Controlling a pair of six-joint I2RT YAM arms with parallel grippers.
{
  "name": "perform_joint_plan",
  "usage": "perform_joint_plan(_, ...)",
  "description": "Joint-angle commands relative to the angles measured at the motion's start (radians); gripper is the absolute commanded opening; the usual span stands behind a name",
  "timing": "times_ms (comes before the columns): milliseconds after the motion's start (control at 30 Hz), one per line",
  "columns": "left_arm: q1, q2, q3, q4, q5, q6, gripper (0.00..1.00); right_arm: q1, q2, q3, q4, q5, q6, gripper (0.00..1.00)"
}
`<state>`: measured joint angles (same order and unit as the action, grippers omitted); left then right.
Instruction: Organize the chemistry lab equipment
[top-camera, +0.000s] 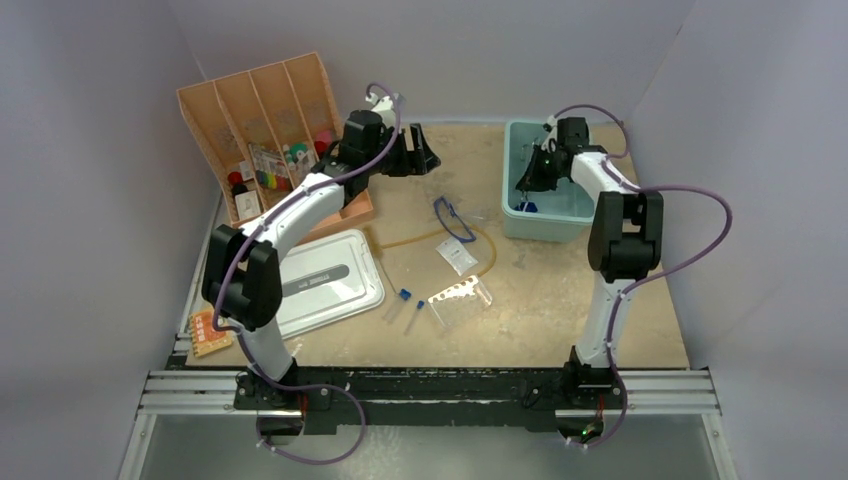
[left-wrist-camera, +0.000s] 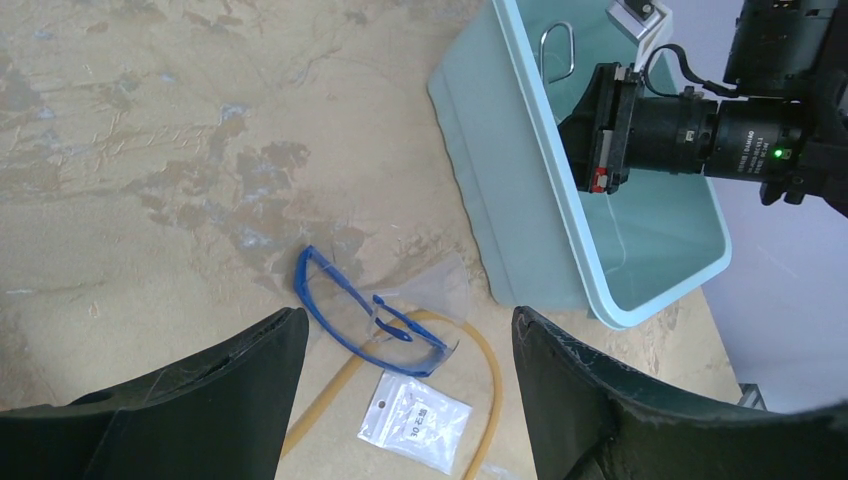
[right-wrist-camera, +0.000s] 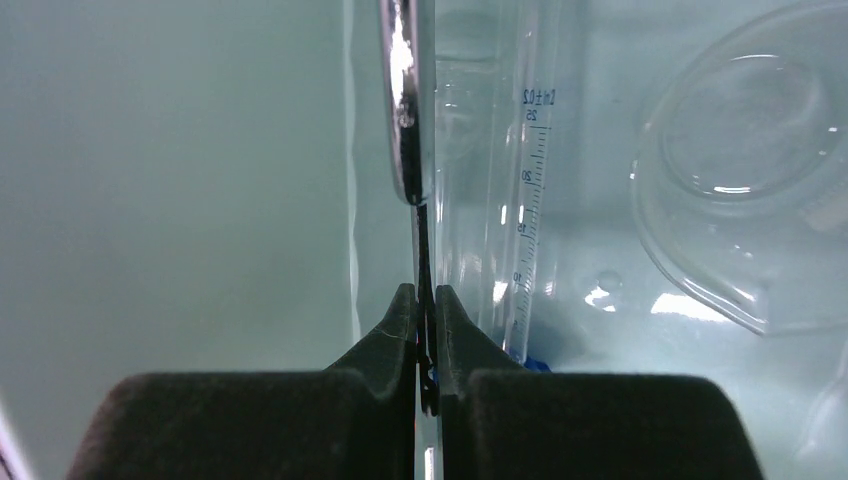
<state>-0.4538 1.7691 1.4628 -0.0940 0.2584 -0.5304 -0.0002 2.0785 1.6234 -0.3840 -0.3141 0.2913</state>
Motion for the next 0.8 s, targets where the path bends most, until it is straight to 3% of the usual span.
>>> perform_joint_plan(0, 0.004, 0.004, 0.056, 0.043, 0.019, 0.013, 0.73, 0.005, 0.004, 0.049, 0.056, -0.077, 0.014, 0.02)
perform_joint_plan(333, 0.004, -0.012, 0.040, 0.033, 0.017, 0.024, 0.73, 0.015, 0.036, 0.099, 0.009, -0.035, 0.028, 0.21)
perform_joint_plan(433, 0.004, -0.021, 0.044, 0.007, 0.005, 0.035, 0.72, 0.020, 0.012, 0.099, 0.000, -0.004, 0.025, 0.32)
perform_joint_plan(767, 0.004, -0.094, 0.001, -0.049, -0.118, 0.035, 0.71, 0.047, -0.175, 0.121, -0.086, 0.126, 0.018, 0.43)
